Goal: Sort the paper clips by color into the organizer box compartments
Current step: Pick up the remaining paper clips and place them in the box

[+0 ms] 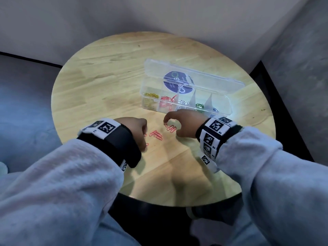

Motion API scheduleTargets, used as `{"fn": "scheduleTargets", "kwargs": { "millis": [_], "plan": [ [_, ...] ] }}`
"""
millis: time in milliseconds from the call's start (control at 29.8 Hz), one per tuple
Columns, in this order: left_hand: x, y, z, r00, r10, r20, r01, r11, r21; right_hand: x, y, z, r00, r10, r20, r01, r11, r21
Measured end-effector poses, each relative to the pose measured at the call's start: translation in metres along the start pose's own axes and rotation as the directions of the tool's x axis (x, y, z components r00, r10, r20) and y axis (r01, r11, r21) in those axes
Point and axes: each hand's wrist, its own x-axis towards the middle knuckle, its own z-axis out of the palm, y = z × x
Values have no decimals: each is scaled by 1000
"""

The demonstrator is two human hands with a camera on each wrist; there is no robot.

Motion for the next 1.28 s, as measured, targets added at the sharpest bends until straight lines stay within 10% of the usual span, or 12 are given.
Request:
{"fn": "scheduleTargets", "kwargs": {
  "millis": [1042,1277],
  "plan": [
    [8,9,8,999,-42,27,37,987,155,2,3,12,989,124,74,-133,981,138],
    [-1,1,-12,988,53,146,-13,965,-263,-8,6,18,979,139,153,-170,960,221]
  ]
}}
